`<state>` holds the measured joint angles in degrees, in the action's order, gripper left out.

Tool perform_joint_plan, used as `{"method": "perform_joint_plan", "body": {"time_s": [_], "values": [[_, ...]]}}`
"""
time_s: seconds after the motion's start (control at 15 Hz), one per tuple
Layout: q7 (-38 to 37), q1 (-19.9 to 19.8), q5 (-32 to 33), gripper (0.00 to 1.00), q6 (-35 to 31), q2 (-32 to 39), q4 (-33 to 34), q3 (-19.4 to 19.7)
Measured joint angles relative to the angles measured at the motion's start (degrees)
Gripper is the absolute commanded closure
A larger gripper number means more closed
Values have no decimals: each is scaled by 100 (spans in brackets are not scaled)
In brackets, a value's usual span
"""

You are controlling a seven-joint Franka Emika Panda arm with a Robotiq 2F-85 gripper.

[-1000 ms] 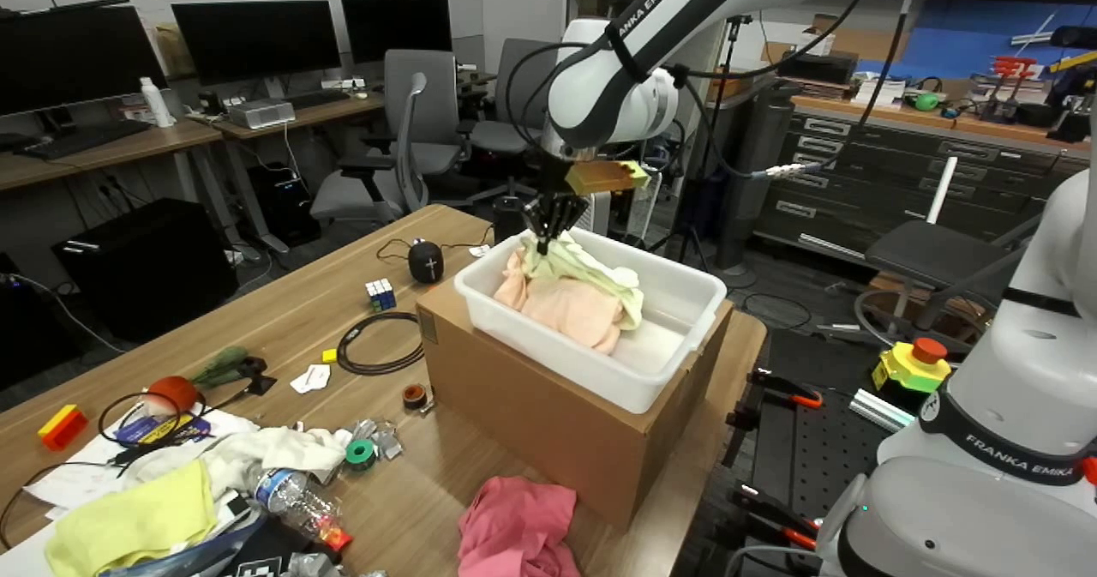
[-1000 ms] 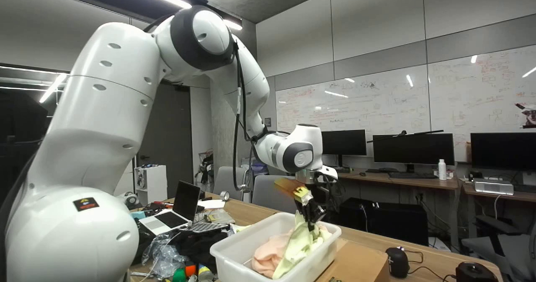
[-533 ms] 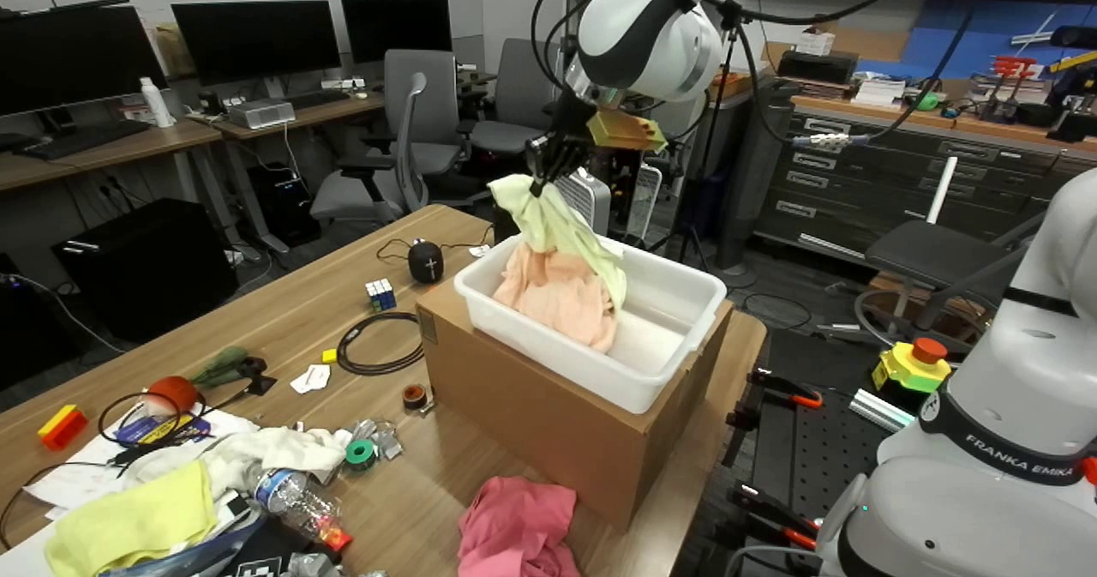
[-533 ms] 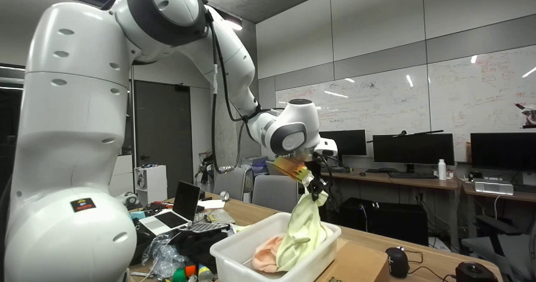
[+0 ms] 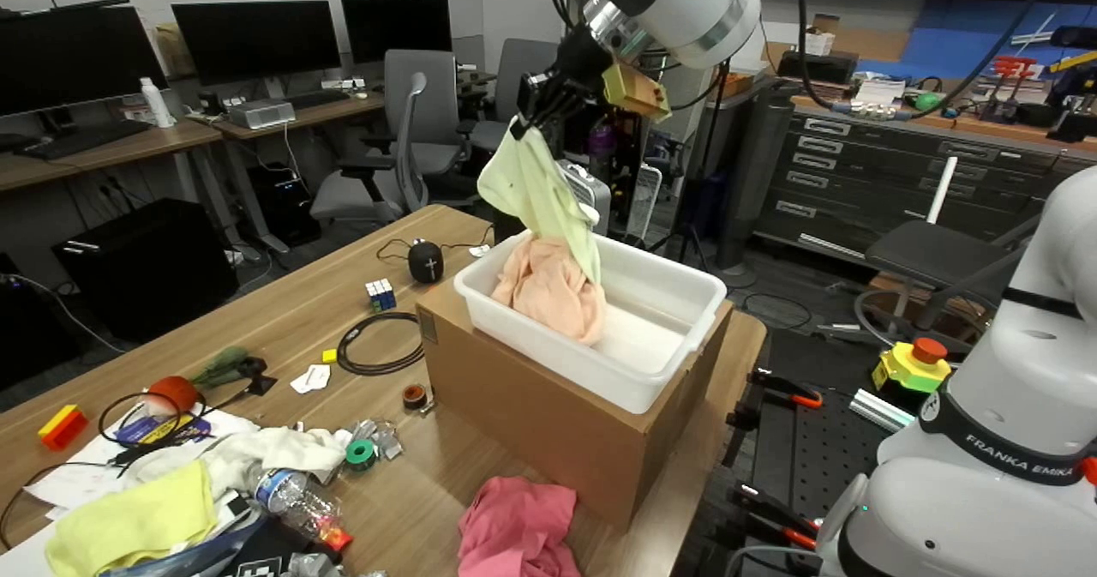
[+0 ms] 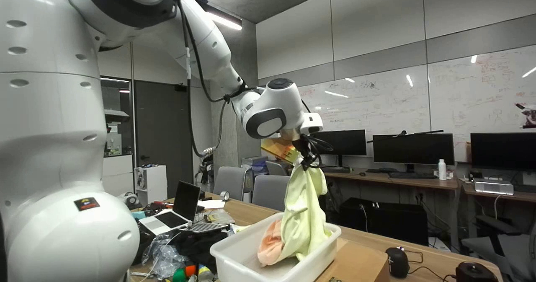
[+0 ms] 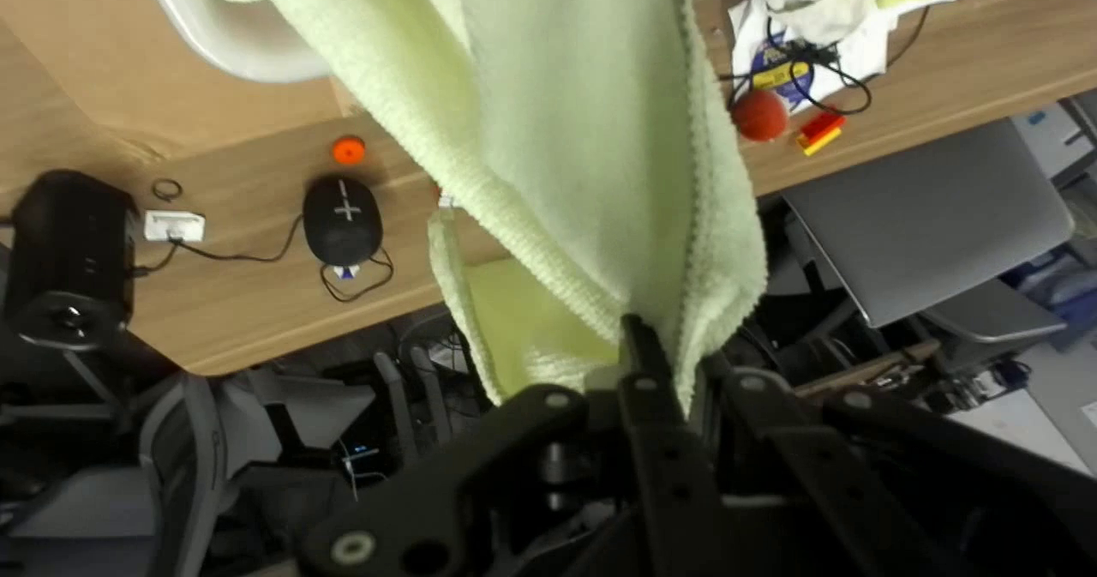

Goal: Remove the clothes from the box and put them on the table

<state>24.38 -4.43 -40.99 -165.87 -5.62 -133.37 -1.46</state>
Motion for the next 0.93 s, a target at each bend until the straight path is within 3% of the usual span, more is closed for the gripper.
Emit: {"method": "perform_joint_plan", "body": {"time_s": [0.4,0.93], "values": [[918,507,-689,90,-221,-738,-170,-67],[1569,1085,-728,90,-247,-1378,-437,-184]]}}
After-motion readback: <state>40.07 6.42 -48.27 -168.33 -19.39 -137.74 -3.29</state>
